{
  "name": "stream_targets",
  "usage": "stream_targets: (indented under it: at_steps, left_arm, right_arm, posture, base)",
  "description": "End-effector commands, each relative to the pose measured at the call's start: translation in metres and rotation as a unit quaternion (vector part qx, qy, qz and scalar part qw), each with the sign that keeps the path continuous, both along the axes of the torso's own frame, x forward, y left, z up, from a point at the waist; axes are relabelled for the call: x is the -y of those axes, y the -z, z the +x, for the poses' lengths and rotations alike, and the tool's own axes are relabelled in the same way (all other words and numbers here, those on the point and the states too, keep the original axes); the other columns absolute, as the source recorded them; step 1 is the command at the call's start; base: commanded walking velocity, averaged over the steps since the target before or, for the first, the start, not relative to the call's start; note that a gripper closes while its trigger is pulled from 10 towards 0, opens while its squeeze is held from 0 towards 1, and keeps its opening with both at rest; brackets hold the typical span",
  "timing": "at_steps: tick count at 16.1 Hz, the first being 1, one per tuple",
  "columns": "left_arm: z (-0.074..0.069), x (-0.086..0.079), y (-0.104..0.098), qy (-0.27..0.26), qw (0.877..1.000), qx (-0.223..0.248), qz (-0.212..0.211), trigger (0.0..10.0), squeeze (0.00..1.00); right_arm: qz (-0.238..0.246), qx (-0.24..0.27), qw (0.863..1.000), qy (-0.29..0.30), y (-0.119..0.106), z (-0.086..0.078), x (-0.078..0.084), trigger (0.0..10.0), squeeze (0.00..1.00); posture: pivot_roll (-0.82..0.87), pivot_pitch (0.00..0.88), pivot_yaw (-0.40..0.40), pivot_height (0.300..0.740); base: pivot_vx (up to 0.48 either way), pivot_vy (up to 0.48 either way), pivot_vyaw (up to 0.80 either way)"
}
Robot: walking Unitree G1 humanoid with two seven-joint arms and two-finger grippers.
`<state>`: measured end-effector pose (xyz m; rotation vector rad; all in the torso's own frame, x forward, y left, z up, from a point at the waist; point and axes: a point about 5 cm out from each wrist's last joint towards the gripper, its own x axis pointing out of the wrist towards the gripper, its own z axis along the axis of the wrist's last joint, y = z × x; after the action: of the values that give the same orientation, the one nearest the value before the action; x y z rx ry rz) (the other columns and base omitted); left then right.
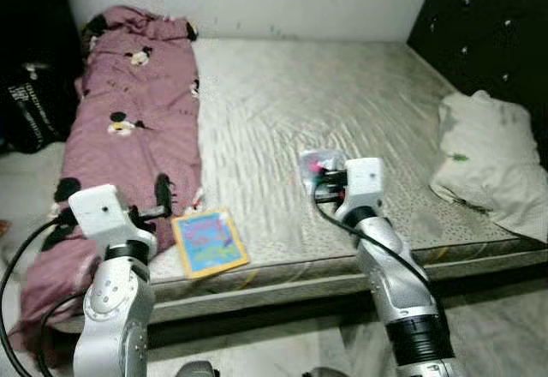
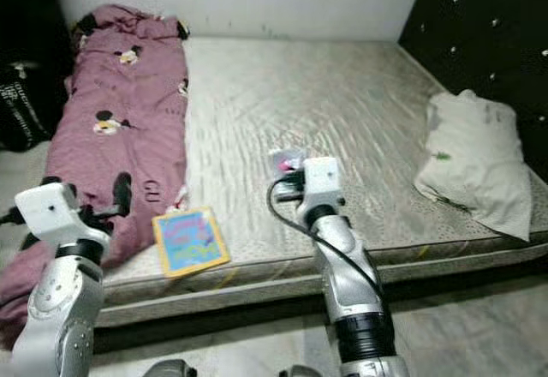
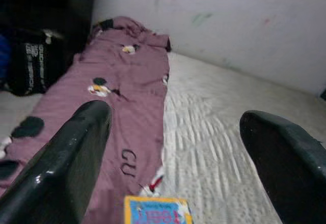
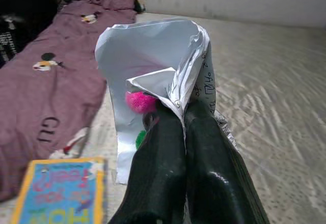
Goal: Clean up the room
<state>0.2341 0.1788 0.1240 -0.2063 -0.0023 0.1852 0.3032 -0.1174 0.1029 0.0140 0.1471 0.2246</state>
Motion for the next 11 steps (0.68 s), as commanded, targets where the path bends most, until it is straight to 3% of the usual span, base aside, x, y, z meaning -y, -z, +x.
stream_targets:
  at_steps: [1, 11]
  left_arm:
    - [0.002, 0.0079, -0.001, 0.012, 1.0, 0.002, -0.007, 10.0, 0.0]
    - [0.0029, 0.0076, 0.0018, 0.013, 1.0, -0.005, -0.001, 10.0, 0.0]
  right_arm:
    - [-0.008, 0.005, 1.0, 0.015, -0.0029, 0.0011, 0.0128, 10.0, 0.0]
    - [0.005, 0.011, 1.0, -0.013, -0.0032, 0.0015, 0.0042, 10.0, 0.0]
  posture:
    - [0.1, 0.0, -0.071, 0.74]
    - [0.1, 0.0, -0.067, 0.74]
  base:
    - [0.0, 0.48, 0.0]
    - [0.0, 0.48, 0.0]
